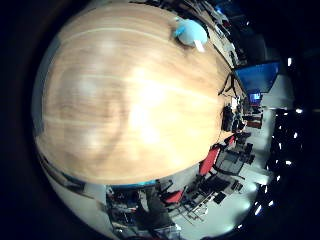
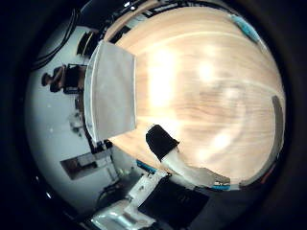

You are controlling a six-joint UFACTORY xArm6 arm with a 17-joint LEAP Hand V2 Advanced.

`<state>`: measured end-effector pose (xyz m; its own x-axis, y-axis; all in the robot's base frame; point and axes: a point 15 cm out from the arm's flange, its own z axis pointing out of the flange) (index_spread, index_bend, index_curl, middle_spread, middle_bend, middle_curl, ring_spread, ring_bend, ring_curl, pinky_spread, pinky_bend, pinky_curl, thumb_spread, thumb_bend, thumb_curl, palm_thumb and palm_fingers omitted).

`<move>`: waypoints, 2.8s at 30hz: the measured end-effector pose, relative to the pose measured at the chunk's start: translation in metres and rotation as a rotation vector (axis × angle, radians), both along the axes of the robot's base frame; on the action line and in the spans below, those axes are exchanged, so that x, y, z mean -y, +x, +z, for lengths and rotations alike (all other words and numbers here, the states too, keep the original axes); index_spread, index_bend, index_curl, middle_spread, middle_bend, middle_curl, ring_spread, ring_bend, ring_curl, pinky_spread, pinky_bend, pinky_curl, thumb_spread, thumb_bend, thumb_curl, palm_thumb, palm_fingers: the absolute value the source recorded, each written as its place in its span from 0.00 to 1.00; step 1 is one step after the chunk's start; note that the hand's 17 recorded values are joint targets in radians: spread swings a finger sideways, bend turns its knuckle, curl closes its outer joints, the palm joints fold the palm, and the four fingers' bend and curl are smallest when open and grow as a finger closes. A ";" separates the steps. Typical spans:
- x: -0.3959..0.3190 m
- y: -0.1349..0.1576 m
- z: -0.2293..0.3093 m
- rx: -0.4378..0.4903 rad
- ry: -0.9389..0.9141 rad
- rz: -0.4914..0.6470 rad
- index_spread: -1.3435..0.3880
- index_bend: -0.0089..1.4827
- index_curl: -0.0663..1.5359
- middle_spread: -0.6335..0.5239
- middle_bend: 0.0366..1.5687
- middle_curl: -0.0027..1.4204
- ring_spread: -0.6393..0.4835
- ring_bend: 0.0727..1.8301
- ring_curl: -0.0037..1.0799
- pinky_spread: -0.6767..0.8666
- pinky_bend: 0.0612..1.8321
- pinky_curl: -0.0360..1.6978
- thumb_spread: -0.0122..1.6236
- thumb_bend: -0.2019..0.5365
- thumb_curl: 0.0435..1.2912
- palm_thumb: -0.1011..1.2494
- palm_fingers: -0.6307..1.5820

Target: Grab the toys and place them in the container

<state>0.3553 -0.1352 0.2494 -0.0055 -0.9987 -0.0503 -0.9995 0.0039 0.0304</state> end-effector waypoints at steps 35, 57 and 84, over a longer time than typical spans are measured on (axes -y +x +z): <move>0.147 0.180 -0.013 0.087 -0.031 -0.137 0.49 0.12 0.23 0.34 0.10 0.25 0.45 0.22 0.22 0.71 0.20 0.17 0.64 0.24 0.18 0.25 0.43; 0.179 0.223 -0.055 0.200 -0.084 -0.204 0.51 0.11 0.22 0.36 0.10 0.24 0.48 0.21 0.22 0.69 0.24 0.17 0.63 0.24 0.19 0.25 0.40; 0.222 0.244 -0.075 0.342 -0.095 -0.333 0.47 0.14 0.18 0.23 0.29 0.34 0.24 0.52 0.39 0.23 0.58 0.27 0.70 0.27 0.20 0.46 0.80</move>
